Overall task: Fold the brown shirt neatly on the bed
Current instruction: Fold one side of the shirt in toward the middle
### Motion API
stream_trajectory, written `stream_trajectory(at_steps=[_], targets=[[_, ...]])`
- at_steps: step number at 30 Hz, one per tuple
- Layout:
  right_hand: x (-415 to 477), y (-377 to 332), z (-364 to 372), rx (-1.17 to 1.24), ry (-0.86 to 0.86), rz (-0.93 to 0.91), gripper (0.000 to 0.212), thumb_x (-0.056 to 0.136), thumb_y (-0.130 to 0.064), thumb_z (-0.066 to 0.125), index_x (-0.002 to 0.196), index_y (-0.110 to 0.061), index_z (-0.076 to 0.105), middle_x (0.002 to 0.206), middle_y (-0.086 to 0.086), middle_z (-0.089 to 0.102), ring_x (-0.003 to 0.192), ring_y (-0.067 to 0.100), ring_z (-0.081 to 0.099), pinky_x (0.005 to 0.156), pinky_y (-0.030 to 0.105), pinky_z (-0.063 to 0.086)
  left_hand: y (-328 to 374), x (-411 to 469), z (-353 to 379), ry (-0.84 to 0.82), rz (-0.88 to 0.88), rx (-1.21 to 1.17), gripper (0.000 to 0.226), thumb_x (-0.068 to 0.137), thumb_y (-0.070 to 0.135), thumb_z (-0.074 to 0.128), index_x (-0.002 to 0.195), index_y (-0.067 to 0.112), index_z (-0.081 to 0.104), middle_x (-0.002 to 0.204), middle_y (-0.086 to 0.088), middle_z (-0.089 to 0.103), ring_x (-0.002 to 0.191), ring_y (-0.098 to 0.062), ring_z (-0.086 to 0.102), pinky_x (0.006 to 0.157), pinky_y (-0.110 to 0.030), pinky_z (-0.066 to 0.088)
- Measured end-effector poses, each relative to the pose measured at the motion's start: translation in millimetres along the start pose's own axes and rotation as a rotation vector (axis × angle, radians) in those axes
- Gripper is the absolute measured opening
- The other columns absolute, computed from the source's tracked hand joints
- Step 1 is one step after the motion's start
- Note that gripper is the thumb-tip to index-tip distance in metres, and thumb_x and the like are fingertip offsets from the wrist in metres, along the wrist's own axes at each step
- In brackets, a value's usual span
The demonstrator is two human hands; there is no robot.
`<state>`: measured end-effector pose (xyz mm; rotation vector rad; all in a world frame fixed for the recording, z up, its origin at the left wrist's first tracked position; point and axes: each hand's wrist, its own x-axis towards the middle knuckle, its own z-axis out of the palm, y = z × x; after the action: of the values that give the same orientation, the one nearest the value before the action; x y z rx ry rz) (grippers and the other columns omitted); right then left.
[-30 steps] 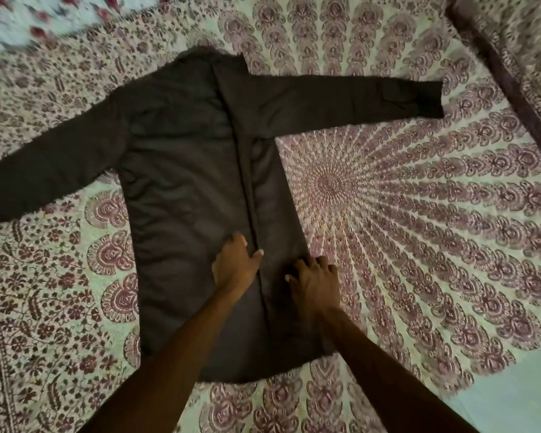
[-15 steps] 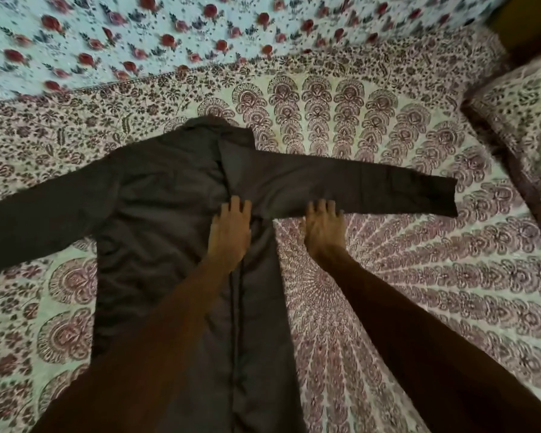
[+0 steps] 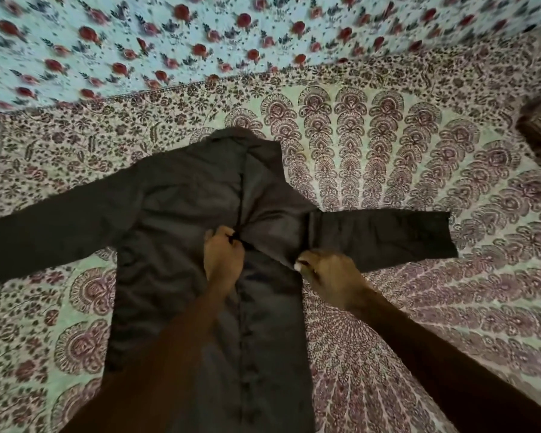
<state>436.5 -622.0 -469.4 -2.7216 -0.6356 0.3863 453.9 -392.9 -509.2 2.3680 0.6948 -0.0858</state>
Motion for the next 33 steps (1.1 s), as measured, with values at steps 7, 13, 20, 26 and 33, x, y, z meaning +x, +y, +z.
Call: stream_trajectory(at_steps=[7, 13, 20, 26, 33], targets=[[21.7, 63.0, -6.3, -0.235, 0.027, 0.42, 0.08, 0.071, -0.022, 0.072, 0.142, -0.015, 0.037, 0.146, 0.014, 0.038, 0.133, 0.04, 0.036, 0.105, 0.051, 0.036, -0.1, -8.1, -11.3, -0.014, 0.207, 0.121, 0.036, 0.082, 0.013, 0.062, 0.118, 0.01, 0.055, 0.118, -0.014, 0.056, 0.113, -0.034, 0.052, 0.094, -0.043, 0.047], [40.2, 96.2, -25.7, -0.325, -0.09, 0.323, 0.071, 0.082, -0.032, 0.064, 0.142, -0.011, 0.032, 0.138, 0.015, 0.049, 0.128, 0.036, 0.042, 0.108, 0.047, 0.034, 20.7, -11.1, -9.8, -0.043, 0.531, 0.527, 0.045, 0.085, 0.017, 0.06, 0.128, 0.02, 0.048, 0.129, -0.004, 0.049, 0.117, -0.026, 0.048, 0.098, -0.041, 0.042], [-6.2, 63.2, -35.2, -0.242, -0.354, 0.272, 0.044, 0.089, -0.049, 0.054, 0.107, -0.009, 0.06, 0.104, 0.013, 0.068, 0.098, 0.032, 0.065, 0.086, 0.037, 0.049, 11.9, -11.2, -16.3, 0.038, -0.132, -0.014, 0.027, 0.086, 0.01, 0.057, 0.112, 0.005, 0.054, 0.123, -0.019, 0.052, 0.108, -0.038, 0.055, 0.085, -0.04, 0.046], [-65.8, -7.4, -34.7, 0.309, -0.298, 0.389, 0.046, 0.09, -0.056, 0.051, 0.107, -0.013, 0.053, 0.099, 0.007, 0.064, 0.092, 0.026, 0.062, 0.08, 0.037, 0.049, 14.3, -42.2, -20.4, -0.338, -0.555, -0.647, 0.053, 0.1, 0.049, 0.036, 0.106, 0.002, 0.061, 0.092, -0.016, 0.068, 0.071, -0.02, 0.066, 0.073, -0.034, 0.051], [-102.8, -100.1, -16.8, 1.337, -0.053, 0.629, 0.03, 0.086, -0.006, 0.069, 0.115, -0.003, 0.063, 0.11, 0.011, 0.07, 0.098, 0.022, 0.067, 0.084, 0.029, 0.055, 8.2, -64.4, -26.5, -0.599, -0.483, -0.368, 0.033, 0.093, 0.048, 0.054, 0.089, 0.015, 0.056, 0.096, -0.008, 0.057, 0.069, -0.018, 0.052, 0.064, -0.029, 0.041]])
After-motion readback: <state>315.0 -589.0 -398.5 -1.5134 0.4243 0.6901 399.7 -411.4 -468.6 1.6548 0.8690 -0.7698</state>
